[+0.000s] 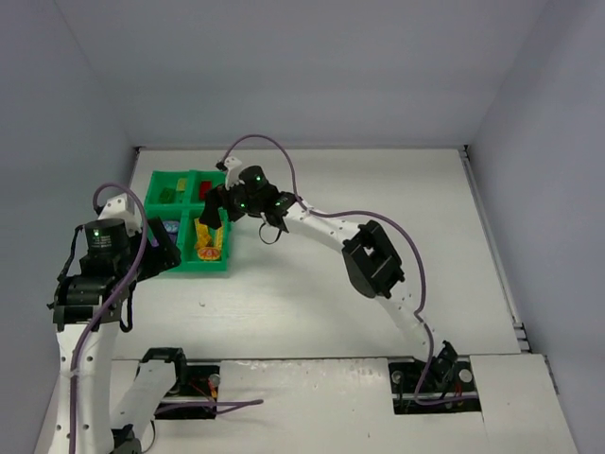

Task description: Sort the legos into containers by color

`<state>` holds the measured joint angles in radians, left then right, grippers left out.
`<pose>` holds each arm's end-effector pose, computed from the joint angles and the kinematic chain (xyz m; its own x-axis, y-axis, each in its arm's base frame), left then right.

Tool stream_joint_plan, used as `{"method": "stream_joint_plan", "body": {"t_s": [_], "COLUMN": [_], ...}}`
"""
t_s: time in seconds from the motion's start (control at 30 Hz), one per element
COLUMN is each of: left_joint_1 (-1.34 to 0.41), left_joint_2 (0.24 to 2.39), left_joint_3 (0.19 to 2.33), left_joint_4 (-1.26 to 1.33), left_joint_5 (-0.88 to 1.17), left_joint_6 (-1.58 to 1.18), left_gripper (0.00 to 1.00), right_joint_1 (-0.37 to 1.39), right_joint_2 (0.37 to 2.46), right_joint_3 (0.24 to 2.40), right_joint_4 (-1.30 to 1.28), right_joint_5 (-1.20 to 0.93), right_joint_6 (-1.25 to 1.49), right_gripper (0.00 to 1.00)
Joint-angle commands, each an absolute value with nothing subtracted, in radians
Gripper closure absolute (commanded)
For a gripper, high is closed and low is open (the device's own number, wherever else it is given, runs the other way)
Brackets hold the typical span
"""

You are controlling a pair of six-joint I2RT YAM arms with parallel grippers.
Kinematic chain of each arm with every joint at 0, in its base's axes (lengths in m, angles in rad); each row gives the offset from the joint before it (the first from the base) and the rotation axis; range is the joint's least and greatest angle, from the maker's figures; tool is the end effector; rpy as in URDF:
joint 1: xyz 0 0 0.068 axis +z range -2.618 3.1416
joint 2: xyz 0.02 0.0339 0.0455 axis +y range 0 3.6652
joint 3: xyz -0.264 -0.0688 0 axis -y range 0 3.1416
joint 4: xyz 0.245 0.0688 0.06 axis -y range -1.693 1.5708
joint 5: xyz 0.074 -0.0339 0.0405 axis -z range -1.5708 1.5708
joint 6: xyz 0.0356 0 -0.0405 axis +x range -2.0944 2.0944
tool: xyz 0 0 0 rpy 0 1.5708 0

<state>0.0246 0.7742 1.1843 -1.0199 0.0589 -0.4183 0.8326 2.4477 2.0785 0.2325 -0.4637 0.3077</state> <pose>0.1218 0.0009 0.3880 -0.5328 -0.4187 -0.7354 -0.2109 0.9073 -0.3638 0.3772 0.4382 0.2355 -0.3781 -0.0130 -0.9257 -0.8869 0.2918 0.3581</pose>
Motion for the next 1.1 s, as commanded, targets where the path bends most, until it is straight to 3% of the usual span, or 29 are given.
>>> {"method": "stream_joint_plan", "body": {"t_s": [0.0, 0.2, 0.37, 0.5, 0.6, 0.83, 0.9, 1.07], "left_joint_1": [-0.012, -0.081, -0.087, -0.086, -0.087, -0.087, -0.087, -0.087], "left_joint_2": [0.778, 0.776, 0.776, 0.749, 0.732, 0.663, 0.629, 0.591], "left_joint_3": [1.239, 1.342, 1.428, 1.428, 1.422, 1.388, 1.387, 1.394], "left_joint_4": [-1.022, -1.038, -1.065, -1.048, -1.043, -1.045, -1.055, -1.081], "left_joint_5": [0.048, 0.012, -0.04, -0.067, -0.12, -0.167, -0.186, -0.238], "left_joint_6": [-0.397, -0.38, -0.373, -0.365, -0.388, -0.428, -0.436, -0.434], "left_gripper": [0.25, 0.25, 0.24, 0.24, 0.24, 0.23, 0.19, 0.18], "right_joint_1": [0.827, 0.756, 0.605, 0.588, 0.583, 0.583, 0.583, 0.583], "right_joint_2": [2.178, 1.818, 1.423, 1.113, 0.946, 0.701, 0.625, 0.514], "right_joint_3": [2.005, 1.677, 1.473, 1.311, 1.237, 1.096, 1.059, 0.985], "right_joint_4": [0.311, 0.259, 0.126, 0.055, 0.006, -0.193, -0.215, -0.228], "right_joint_5": [-0.324, -0.097, -0.059, 0.231, 0.326, 0.432, 0.439, 0.439], "right_joint_6": [0.241, 0.21, 0.215, 0.219, 0.144, 0.127, 0.153, 0.209], "right_gripper": [0.0, 0.0, 0.0, 0.0, 0.0, 0.0, 0.0, 0.0]}}
